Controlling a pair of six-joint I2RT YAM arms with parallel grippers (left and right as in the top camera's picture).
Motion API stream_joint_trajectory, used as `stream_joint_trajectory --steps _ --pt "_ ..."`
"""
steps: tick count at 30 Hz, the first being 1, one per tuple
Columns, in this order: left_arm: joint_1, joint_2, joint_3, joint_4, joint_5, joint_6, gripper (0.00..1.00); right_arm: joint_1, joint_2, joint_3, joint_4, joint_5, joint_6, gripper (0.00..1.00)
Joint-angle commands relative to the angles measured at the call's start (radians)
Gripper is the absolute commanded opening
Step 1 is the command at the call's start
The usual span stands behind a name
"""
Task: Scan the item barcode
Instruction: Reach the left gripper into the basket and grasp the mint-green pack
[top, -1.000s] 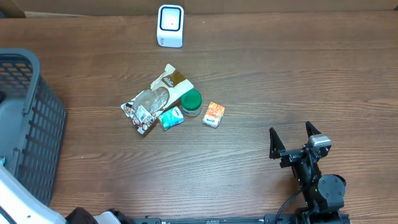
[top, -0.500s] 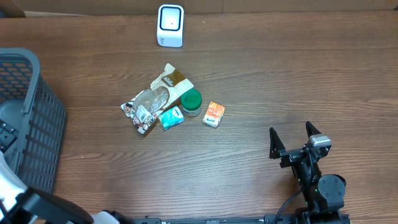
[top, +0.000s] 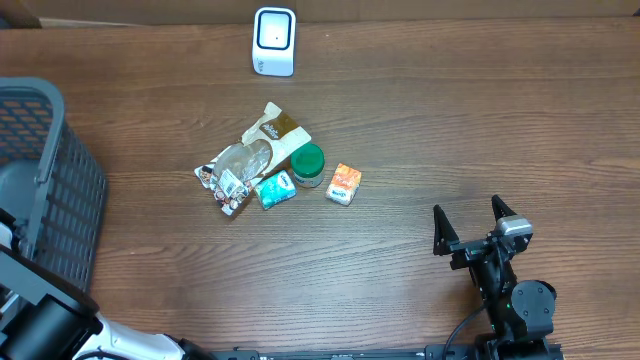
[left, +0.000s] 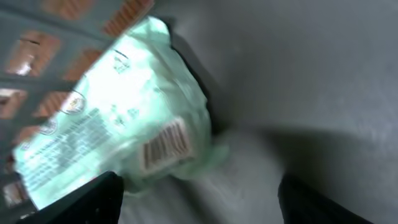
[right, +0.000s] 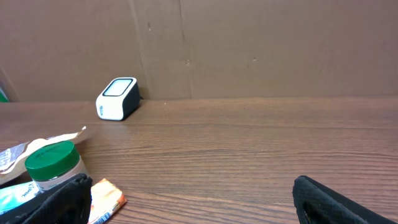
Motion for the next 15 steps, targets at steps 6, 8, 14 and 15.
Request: stream_joint_trajectory --steps 6,8,14,15 --pt "0.03 0.041 -0.01 0.052 -0.077 0.072 0.8 0.005 -0.006 -0.01 0.003 0.009 -0.001 1.0" --pt "0.044 0.045 -0.011 0.06 -0.077 0.076 0.8 0.005 -0.006 -0.01 0.003 0.009 -0.001 1.0" --pt "0.085 0.082 -0.011 0.08 -0.031 0.079 0.72 0.005 -0.006 -0.01 0.003 0.009 -0.001 1.0" --pt "0.087 0.095 -0.011 0.081 -0.028 0.079 0.66 0.005 -0.006 -0.01 0.003 0.009 -0.001 1.0"
